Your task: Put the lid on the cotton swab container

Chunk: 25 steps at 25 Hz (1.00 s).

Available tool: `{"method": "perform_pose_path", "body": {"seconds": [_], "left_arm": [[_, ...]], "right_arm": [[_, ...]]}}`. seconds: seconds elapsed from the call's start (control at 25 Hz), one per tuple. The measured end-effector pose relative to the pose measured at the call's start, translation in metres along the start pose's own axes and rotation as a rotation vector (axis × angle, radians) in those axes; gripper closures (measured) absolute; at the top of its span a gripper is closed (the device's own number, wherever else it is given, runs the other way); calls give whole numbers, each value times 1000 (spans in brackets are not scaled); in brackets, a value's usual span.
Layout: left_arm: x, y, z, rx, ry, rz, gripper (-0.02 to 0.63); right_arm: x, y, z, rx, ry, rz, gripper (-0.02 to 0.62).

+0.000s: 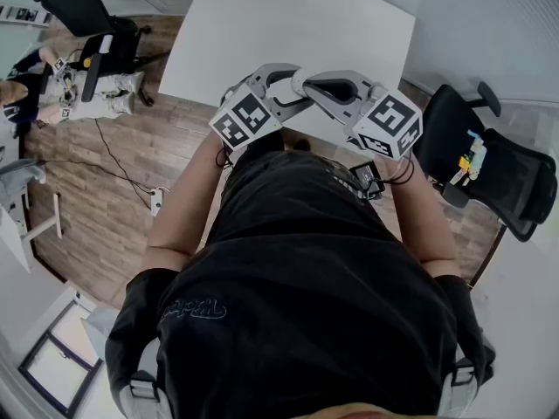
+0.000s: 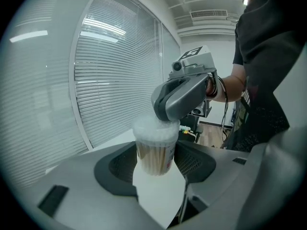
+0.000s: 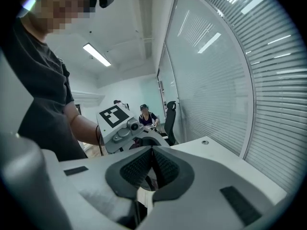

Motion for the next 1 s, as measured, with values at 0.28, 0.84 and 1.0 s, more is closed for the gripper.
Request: {"method": "perform_pose_path", "body": {"seconds": [0.28, 0.84, 1.0], "left_arm": [[-1, -1, -2, -8, 15, -4, 357], [-5, -3, -6, -29, 17, 30, 357], [-6, -2, -7, -23, 8, 47, 354]], "right_arm": [[-2, 4, -1, -20, 19, 44, 572], [-5, 5, -2, -14, 58, 68, 571], [-4, 4, -3, -14, 63, 65, 571]]}}
Point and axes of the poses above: the fingertips, and each gripper's own axes: z backward along the fingers, y to its left, x out of its top, the point moved 4 cm from there along z, backward along the fingers, and after that the axes turned 8 degrees about z, right-handed, at the moved point
